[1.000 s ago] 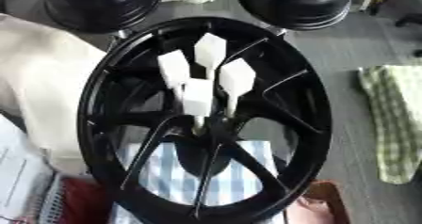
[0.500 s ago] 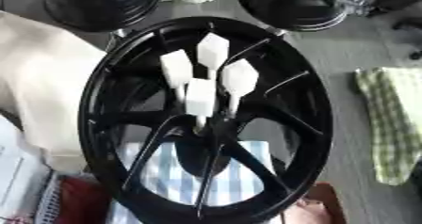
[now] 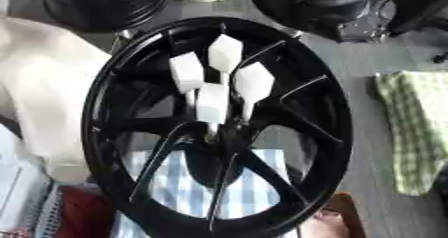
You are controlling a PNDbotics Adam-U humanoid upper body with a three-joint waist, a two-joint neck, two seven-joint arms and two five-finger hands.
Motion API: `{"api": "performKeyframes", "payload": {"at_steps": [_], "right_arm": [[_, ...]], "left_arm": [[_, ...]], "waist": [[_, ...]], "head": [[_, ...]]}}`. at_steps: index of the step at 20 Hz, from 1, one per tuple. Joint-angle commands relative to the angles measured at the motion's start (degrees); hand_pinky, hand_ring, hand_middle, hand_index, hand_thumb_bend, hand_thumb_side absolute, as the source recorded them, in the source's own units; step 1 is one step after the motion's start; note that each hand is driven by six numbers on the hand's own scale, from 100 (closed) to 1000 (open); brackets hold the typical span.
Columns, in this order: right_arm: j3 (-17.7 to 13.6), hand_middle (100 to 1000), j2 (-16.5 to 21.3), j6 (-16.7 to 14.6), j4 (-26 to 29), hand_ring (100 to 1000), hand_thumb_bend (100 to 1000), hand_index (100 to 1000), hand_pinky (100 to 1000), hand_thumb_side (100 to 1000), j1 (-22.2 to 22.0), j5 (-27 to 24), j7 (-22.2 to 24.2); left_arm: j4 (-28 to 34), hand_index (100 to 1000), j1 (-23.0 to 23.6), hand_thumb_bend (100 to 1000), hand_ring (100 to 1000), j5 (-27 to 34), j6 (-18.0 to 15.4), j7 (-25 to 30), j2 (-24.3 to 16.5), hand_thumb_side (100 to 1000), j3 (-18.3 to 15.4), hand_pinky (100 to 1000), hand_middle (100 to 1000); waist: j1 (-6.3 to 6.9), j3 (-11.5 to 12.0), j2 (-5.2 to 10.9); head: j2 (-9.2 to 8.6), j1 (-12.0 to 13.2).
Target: Pull the pin out of the wheel hub.
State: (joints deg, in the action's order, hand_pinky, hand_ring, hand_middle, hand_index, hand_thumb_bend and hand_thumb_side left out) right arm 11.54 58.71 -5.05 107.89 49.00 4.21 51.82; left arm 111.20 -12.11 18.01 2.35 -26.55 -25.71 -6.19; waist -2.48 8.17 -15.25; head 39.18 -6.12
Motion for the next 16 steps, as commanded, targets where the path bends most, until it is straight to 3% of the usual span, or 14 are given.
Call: {"api": "performKeyframes", "payload": {"at_steps": [1, 16], "right_arm": [[1.04, 749, 1.01, -0.6, 0.87, 776, 265, 758, 856, 431, 1.33, 0.04, 0.15], [10.16, 740, -2.91, -3.71, -7.44, 780, 384, 766, 853, 313, 6.76, 3.93, 0.15]], "left_arm": [[0.89, 781, -0.61, 305, 728, -0.38, -0.02, 0.19, -1.82, 708, -0.11, 768, 654], [0.71, 780, -0.93, 303, 730, -0.23, 0.14, 0.55, -1.64, 712, 0.18, 768, 655]], "waist": [[0.07, 0.04, 0.68], [-0.32, 0.67, 0.61]], "head": [[-0.46, 0.17], [0.79, -0.48]]}}
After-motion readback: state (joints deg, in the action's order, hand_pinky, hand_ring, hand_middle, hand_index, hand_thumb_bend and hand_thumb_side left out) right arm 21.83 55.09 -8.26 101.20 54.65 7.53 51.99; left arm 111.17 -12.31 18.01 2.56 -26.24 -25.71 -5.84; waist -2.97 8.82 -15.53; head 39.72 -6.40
